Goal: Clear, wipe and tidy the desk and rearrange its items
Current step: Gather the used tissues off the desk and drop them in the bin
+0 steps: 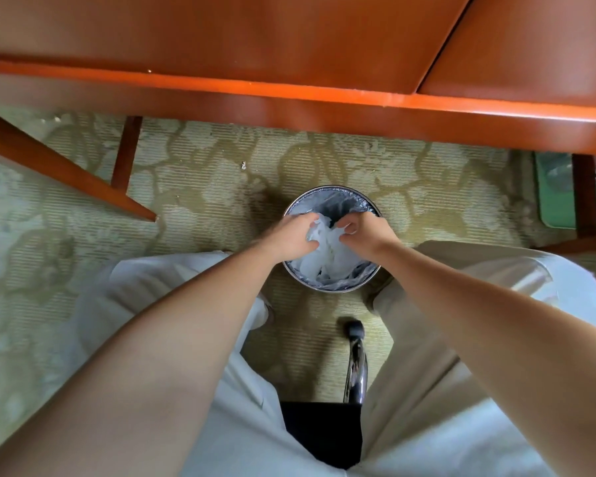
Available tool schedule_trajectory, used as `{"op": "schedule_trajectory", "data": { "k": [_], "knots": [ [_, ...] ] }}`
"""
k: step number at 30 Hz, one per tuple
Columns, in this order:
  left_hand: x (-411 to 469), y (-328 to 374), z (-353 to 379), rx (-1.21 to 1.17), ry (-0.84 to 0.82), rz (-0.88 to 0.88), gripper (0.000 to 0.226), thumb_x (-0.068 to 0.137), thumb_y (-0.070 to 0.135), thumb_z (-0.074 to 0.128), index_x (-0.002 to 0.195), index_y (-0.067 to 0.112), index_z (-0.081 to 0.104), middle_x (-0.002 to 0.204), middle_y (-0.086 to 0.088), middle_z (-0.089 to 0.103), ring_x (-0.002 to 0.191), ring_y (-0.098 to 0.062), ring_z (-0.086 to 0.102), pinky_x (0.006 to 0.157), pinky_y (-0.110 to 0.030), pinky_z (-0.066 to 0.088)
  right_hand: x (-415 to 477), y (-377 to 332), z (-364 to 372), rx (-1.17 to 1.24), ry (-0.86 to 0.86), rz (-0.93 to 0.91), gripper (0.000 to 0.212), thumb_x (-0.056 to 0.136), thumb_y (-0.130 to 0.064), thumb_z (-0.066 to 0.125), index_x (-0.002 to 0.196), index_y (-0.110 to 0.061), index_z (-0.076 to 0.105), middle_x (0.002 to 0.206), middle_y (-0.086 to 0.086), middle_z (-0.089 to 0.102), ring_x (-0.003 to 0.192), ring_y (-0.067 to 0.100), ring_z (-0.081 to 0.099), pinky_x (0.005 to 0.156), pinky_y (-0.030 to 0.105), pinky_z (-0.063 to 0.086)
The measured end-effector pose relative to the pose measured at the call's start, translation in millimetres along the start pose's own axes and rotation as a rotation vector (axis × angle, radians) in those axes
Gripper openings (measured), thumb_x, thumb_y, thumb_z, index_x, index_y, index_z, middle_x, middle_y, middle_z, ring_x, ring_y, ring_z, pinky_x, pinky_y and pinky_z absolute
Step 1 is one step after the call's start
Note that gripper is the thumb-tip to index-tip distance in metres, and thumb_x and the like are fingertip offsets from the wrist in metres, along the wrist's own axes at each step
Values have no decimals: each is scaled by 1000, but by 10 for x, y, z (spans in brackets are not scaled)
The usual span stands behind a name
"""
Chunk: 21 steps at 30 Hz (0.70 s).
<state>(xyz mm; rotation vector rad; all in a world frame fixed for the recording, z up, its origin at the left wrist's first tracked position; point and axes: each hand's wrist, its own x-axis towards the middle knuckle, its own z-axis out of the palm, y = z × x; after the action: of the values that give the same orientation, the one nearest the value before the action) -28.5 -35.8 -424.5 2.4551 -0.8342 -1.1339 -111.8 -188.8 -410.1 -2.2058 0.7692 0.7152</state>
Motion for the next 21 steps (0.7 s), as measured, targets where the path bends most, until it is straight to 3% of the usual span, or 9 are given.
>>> {"op": "schedule_trajectory", "data": {
  "k": [2, 5, 10, 15, 18, 21],
  "knots": [
    [-43, 42, -13, 83, -3, 32, 58, 95, 22, 62, 147, 11, 40, 145, -9, 48, 127, -27, 50, 104, -35, 40, -54, 10, -25, 7, 13, -14, 37, 90, -16, 55, 125, -26, 63, 124, 5, 64, 113, 26, 58, 97, 34, 48],
    [-74, 41, -25, 131, 27, 62, 43, 96, 17, 59, 137, 7, 54, 142, -6, 42, 128, -25, 47, 108, -37, 37, -115, 39, -64, 10, 29, -22, 36, 89, -16, 53, 121, -28, 65, 123, 3, 65, 114, 25, 58, 98, 35, 48],
    [-138, 97, -85, 262, 15, 136, 40, 97, 16, 55, 135, 3, 52, 153, 2, 28, 106, -25, 58, 94, -39, 46, -186, 68, -104, 9, 31, -21, 34, 88, -17, 51, 116, -29, 66, 121, 4, 65, 112, 24, 59, 97, 35, 49],
    [-140, 104, -78, 287, -60, 201, 56, 95, 19, 58, 148, 22, 42, 166, 4, 6, 126, -23, 53, 104, -36, 42, -184, 42, -136, -6, 34, -45, 33, 90, -16, 50, 116, -28, 67, 121, 5, 66, 111, 25, 59, 97, 38, 50],
    [-168, 125, -69, 375, -102, 192, 66, 97, 26, 57, 154, 39, 26, 166, 3, 4, 146, -22, 28, 119, -48, 22, -188, 37, -155, -20, 39, -65, 32, 93, -15, 50, 117, -26, 68, 120, 5, 67, 111, 26, 60, 96, 38, 51],
    [-199, 148, -66, 439, -95, 178, 73, 98, 32, 56, 157, 36, 13, 166, 1, 1, 153, -21, 1, 120, -57, -2, -190, 55, -170, -8, 48, -65, 31, 94, -16, 49, 117, -26, 68, 121, 6, 66, 110, 25, 60, 95, 37, 51]
  ]
}}
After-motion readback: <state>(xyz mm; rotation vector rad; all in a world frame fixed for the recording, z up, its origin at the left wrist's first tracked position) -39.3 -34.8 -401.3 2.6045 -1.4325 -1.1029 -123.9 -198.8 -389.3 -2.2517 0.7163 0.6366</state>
